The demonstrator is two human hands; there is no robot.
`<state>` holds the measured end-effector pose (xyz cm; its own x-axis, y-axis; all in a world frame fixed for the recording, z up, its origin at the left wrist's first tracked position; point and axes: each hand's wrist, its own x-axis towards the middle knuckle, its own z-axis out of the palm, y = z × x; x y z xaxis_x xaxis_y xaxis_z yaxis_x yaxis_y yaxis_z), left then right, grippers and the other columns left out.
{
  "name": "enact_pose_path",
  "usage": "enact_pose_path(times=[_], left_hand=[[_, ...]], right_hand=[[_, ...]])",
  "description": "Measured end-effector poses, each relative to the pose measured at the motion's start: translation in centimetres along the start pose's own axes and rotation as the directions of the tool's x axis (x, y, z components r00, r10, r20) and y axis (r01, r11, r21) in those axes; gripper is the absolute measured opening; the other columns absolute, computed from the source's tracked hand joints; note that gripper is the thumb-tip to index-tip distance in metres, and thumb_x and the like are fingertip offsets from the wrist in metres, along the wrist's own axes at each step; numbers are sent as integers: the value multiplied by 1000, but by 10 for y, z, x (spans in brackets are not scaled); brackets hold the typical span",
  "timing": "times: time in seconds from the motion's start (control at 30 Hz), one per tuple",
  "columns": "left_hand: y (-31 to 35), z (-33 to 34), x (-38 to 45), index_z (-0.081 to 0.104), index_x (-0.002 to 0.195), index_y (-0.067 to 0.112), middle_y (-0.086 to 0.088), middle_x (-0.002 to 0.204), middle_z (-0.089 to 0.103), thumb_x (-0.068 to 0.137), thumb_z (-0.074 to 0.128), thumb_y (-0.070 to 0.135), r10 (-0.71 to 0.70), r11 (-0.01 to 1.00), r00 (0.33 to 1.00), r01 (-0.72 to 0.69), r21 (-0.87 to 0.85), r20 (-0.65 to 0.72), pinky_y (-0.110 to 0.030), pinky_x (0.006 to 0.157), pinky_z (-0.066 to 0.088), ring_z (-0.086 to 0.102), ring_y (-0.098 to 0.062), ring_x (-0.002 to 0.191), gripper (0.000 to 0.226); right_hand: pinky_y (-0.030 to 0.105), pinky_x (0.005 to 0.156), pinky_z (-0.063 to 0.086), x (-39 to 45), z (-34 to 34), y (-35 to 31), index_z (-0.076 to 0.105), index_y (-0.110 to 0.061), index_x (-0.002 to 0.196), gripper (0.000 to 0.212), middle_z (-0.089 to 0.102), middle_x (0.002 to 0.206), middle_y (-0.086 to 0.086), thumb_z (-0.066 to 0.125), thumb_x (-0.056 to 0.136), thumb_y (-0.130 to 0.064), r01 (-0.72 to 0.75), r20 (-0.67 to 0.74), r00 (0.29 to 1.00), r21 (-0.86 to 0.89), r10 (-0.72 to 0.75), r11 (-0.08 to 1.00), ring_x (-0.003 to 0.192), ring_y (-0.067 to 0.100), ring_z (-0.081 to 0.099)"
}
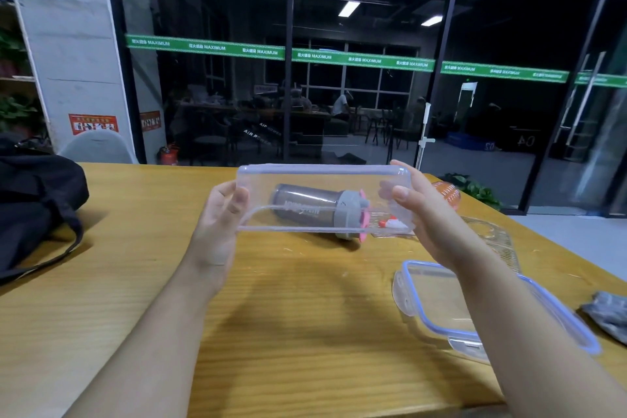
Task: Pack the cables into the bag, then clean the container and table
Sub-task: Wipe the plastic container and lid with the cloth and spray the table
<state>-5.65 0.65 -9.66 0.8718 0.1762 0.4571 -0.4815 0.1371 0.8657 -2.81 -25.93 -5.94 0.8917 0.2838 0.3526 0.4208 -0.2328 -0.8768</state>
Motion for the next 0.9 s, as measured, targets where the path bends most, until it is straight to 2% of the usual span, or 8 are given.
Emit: enact_pose_path(times=[0.1,0.2,0.3,0.4,0.57,0.67,0.77,0.9], left_hand=[[1,-3,-3,41,107,34,19,96,70,25,74,79,-43,999,994,41,22,105,-29,94,36,60,4,99,99],[1,-4,-6,32,114,36,23,99,69,24,75,78,-53,997,983,41,72,178,-22,90,36,57,12,100,108],[0,-5,-8,16,136,46,29,115,56,25,75,78,-73,992,968,47,113,239,-10,79,40,49,20,105,130],[-1,-4,-12,18,135,51,19,132,49,33,79,72,-64,983,948,6,183,310,-11,79,45,46,8,120,120],[-3,4,-15,35,120,25,-2,119,56,50,74,37,-1,989,965,-38,145,263,-13,72,48,58,-4,102,81],[0,16,-23,34,119,17,14,110,50,46,69,38,82,982,972,-116,148,219,-5,73,44,53,16,92,84],[-4,25,-28,35,118,26,20,116,40,44,68,46,156,947,972,-197,253,176,3,82,33,42,27,97,83],[-15,27,-29,35,111,47,30,123,35,44,69,55,145,903,976,-198,381,163,-12,93,28,34,22,111,76]], right_hand=[[31,102,42,0,0,2,38,-28,141,85,56,132,-13,61,65,-57,15,46,999,87,-20,996,120,2,52],[13,75,50,-2,3,0,54,-26,116,42,70,100,-24,49,75,-35,20,71,997,155,-32,988,97,-9,63],[16,80,46,-2,6,1,58,-35,107,29,69,98,-27,45,80,-34,33,45,998,99,-37,995,97,-10,62],[25,90,41,-2,5,5,63,-36,105,22,69,105,-22,46,96,-26,62,-14,998,58,-61,996,102,-4,61],[26,90,45,-7,3,9,63,-22,116,26,69,111,-10,47,97,-20,66,-46,997,21,-65,998,106,5,62],[14,81,47,-15,5,13,64,-21,113,21,70,105,-12,54,95,-19,55,-176,983,17,-52,998,98,-4,63],[14,79,50,-34,-6,21,63,-28,105,18,68,102,-14,57,93,-15,53,-414,907,-79,-81,995,94,-4,63],[27,78,41,-73,-48,43,65,-24,101,18,67,99,-7,53,93,-13,-86,-679,708,-354,-192,931,87,13,58]])
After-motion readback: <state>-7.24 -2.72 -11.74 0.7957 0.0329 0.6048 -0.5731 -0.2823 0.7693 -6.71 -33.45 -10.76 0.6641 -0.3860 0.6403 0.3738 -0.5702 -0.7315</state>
